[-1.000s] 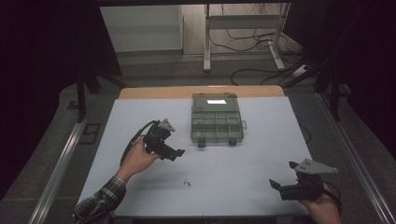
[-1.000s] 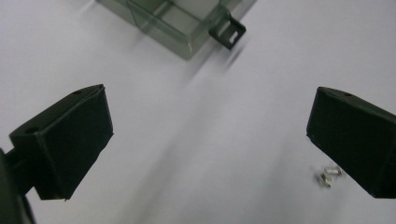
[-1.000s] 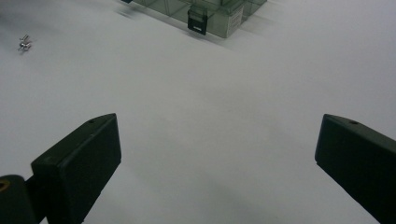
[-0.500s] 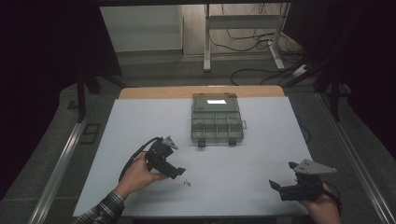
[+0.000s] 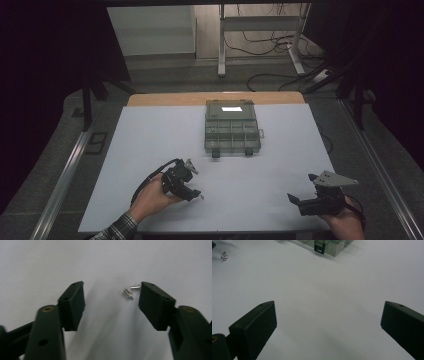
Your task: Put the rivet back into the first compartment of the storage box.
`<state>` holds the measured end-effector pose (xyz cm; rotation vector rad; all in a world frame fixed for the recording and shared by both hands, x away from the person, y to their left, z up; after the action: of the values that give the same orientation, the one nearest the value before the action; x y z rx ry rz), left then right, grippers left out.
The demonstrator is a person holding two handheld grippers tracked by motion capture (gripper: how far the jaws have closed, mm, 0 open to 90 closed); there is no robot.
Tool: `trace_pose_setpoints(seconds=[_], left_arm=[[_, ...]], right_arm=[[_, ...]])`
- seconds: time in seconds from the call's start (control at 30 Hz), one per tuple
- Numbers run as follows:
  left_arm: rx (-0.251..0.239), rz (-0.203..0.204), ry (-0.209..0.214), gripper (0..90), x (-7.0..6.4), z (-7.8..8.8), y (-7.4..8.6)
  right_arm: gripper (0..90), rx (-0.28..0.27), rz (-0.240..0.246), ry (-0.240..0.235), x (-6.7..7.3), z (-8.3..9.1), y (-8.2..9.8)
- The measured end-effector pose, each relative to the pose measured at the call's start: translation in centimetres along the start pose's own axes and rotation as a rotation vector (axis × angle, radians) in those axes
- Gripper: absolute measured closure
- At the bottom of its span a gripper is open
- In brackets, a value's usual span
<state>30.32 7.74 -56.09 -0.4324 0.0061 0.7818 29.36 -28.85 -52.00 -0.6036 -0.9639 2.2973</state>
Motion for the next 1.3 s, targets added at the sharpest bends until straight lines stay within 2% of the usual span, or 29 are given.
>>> trace_pose_setpoints(seconds=[0.03,0.1,0.17,0.3,0.5,0.67,1.07,1.3], left_arm=[[0.011,-0.012,0.001,45.4,-0.2,-0.2,0.0],[0.023,-0.027,-0.005,47.0,-0.5,-0.5,0.0],[0.036,-0.047,-0.008,53.7,-0.8,-0.8,0.0],[0.041,-0.083,-0.034,60.5,-1.1,-1.1,0.0],[0.055,-0.12,-0.041,70.7,-1.5,-1.7,0.1],[0.061,-0.126,-0.022,79.7,-1.8,-1.7,0.2],[0.079,-0.086,0.032,82.7,-1.5,-1.5,0.2],[0.061,-0.069,0.045,82.7,-1.1,-0.8,-0.1]], right_arm=[[0.7,0.003,0.001,-0.001,0.0,0.0,0.0],[0.7,0.003,0.002,-0.001,0.0,0.0,0.0],[0.7,0.005,0.001,-0.002,0.0,0.0,0.0],[0.7,0.007,0.001,-0.002,0.0,-0.1,0.1],[0.7,0.011,0.001,-0.003,0.0,-0.1,0.1],[0.7,0.013,0.003,-0.004,0.0,-0.1,0.1],[0.7,0.018,0.004,-0.01,0.1,-0.1,0.2],[0.7,0.017,0.004,-0.01,0.1,-0.2,0.2]])
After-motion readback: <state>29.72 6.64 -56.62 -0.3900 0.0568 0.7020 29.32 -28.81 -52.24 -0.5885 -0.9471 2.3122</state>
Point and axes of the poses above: each handheld gripper's, and its own axes: z roughly backward along the jaws, y roughly out of its underside, x roughly to its left, the point moved 7 cm from there along -z, roughly forward along the jaws, and after that the axes turned 11 degrees about z, right-handed, at the moved point
